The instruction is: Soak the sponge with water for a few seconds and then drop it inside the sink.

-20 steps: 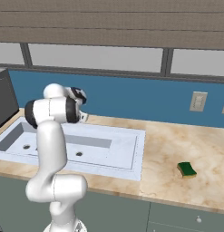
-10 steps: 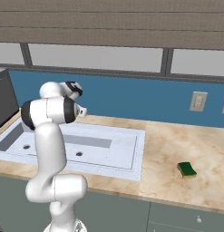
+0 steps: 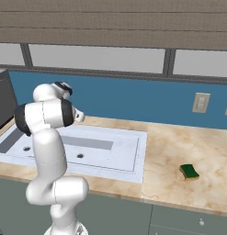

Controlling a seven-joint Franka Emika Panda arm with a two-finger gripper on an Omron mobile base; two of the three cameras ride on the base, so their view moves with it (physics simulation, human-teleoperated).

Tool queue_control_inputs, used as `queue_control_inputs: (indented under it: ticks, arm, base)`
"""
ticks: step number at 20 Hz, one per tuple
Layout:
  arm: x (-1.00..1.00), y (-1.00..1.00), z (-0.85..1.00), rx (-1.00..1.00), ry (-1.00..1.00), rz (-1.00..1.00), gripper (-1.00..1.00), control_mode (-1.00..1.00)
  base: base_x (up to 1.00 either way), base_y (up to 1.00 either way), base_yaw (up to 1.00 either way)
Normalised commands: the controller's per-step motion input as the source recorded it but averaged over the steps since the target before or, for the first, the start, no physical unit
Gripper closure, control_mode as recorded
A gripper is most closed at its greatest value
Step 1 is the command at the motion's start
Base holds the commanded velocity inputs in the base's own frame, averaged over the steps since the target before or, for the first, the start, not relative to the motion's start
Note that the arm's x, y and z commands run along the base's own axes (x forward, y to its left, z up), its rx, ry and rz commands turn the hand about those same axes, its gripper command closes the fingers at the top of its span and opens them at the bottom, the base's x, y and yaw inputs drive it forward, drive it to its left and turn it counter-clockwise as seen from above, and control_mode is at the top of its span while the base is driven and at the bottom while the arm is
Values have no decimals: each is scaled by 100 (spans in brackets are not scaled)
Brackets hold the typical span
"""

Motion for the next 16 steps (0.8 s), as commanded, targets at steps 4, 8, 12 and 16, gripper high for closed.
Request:
queue_control_inputs:
  ticks: [4,8,12,16]
  arm:
    - [-13,-34,57,0,7,-8,-100,-100]
    - [0,-39,56,0,4,-9,-100,-100]
    - [0,-32,50,0,2,-4,-100,-100]
    - [-15,-13,40,0,17,0,-100,-100]
  base:
    - [0,0,0]
    - [0,0,0]
    - [0,0,0]
    - [0,0,0]
